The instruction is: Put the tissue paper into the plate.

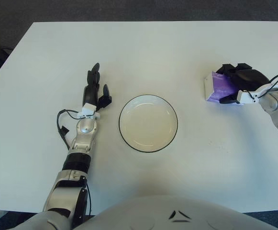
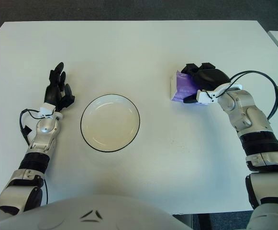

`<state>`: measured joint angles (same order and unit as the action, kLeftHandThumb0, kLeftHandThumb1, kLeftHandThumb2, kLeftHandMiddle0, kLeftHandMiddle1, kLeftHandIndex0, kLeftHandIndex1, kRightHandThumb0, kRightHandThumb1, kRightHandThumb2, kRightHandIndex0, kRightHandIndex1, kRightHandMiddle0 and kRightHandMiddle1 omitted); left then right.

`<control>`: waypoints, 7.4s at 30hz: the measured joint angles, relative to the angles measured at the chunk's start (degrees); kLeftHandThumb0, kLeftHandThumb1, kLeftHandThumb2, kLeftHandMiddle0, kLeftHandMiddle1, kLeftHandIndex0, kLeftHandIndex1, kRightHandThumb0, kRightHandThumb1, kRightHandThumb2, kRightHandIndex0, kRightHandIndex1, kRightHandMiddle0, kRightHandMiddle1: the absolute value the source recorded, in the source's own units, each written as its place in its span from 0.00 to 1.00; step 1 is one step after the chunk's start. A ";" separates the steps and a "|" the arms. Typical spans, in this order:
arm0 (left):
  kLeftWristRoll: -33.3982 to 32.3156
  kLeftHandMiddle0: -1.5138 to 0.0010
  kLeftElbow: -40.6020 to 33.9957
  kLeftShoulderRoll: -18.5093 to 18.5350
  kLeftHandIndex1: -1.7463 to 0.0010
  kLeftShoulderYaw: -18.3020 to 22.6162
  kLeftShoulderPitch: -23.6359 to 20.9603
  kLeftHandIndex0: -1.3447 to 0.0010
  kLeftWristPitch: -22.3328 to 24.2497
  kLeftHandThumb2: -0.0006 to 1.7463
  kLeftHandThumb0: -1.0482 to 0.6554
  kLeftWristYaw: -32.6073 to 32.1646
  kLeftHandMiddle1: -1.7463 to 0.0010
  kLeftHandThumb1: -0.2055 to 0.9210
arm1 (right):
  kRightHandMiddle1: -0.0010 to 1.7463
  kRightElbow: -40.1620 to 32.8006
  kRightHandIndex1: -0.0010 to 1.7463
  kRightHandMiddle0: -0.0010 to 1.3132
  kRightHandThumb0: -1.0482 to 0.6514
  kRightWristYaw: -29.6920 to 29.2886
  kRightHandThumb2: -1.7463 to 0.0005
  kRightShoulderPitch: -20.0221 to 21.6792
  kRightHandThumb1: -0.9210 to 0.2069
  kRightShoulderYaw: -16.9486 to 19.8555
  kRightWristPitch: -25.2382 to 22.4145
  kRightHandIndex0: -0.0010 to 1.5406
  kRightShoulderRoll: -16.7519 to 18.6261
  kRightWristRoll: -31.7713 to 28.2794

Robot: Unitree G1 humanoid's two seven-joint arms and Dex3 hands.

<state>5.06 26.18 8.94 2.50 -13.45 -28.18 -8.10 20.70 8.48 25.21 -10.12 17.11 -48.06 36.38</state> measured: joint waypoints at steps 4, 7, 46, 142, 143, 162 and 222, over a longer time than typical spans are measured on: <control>0.10 0.83 -0.01 -0.06 0.74 0.00 0.00 1.00 0.06 0.52 0.17 -0.03 0.99 1.00 | 1.00 -0.49 1.00 0.58 0.43 -2.33 0.44 -0.87 0.60 0.30 0.01 0.70 0.44 0.00; 0.11 0.83 -0.02 -0.14 0.74 0.01 0.00 1.00 0.07 0.52 0.17 -0.04 0.99 1.00 | 1.00 -1.15 1.00 0.62 0.47 -3.26 0.39 -1.79 0.61 0.80 -0.32 0.73 0.83 -0.27; -0.07 0.83 1.28 -0.41 0.74 0.45 -0.34 1.00 -0.52 0.52 0.17 -0.98 0.99 1.00 | 1.00 -3.33 1.00 0.74 0.41 -7.81 0.42 -5.98 0.37 6.63 4.80 0.83 3.46 -8.49; 0.19 0.90 8.78 2.79 0.79 -0.64 -5.03 1.00 -3.21 0.53 0.13 -0.86 1.00 1.00 | 1.00 -36.47 1.00 0.70 0.59 19.16 0.27 0.83 0.54 -5.46 4.59 0.77 23.34 -20.55; 0.18 0.90 8.78 2.80 0.79 -0.65 -5.03 1.00 -3.20 0.53 0.13 -0.86 1.00 1.00 | 1.00 -36.47 1.00 0.70 0.59 19.19 0.27 0.83 0.53 -5.49 4.74 0.77 23.35 -20.55; 0.18 0.90 8.68 2.86 0.78 -0.67 -5.03 1.00 -3.11 0.52 0.14 -0.86 0.99 1.00 | 1.00 -36.47 1.00 0.70 0.59 19.79 0.27 0.83 0.54 -5.66 5.41 0.77 24.01 -20.00; -1.59 0.86 14.14 1.88 0.61 1.46 -8.01 1.00 -12.81 0.42 0.23 -2.36 0.70 1.00 | 0.31 -29.60 0.22 0.00 0.12 23.01 0.65 3.44 0.00 -6.62 13.06 0.12 23.29 -19.80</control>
<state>3.47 40.32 10.83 3.96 -21.46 -40.99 -10.46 -8.90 31.48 28.65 -16.74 30.17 -24.78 16.59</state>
